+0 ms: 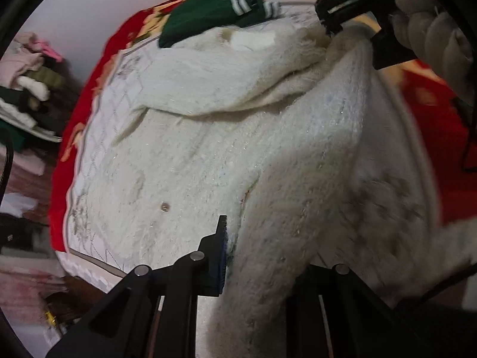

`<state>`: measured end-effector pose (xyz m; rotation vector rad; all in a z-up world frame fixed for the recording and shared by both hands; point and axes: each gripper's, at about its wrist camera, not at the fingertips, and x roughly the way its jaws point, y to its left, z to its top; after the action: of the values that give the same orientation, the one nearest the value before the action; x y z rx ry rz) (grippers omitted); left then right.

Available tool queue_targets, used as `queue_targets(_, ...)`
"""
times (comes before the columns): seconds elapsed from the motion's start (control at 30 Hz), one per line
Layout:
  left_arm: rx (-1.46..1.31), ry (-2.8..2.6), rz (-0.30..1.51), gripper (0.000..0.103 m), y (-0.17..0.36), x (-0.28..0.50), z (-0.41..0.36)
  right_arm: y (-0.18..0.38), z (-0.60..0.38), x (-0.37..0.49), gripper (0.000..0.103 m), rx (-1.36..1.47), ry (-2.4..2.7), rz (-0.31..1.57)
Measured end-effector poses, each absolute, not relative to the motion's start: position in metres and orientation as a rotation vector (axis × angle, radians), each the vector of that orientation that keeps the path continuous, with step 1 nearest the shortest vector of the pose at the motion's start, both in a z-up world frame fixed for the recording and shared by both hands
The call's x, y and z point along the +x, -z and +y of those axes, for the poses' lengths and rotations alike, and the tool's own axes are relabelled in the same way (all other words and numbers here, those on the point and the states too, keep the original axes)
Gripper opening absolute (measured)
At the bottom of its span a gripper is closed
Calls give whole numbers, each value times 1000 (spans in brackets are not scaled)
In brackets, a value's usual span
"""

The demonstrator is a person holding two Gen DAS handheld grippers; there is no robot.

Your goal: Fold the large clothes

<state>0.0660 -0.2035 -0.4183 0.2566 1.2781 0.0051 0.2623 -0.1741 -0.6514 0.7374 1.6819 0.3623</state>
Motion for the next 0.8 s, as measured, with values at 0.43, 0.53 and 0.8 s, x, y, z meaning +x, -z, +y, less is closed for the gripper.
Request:
queue_targets(0.43,-114,39,1394,20,408,131,-41,576,-72,290,29,644,-204,1785)
queue_targets(0.53,-178,-23,1376,26,430,160,13,601,-15,323,33,646,-183,1790)
queue_targets(0.8,-315,-167,1351,65,470,210,121,673,69,378,80,664,-151,1810)
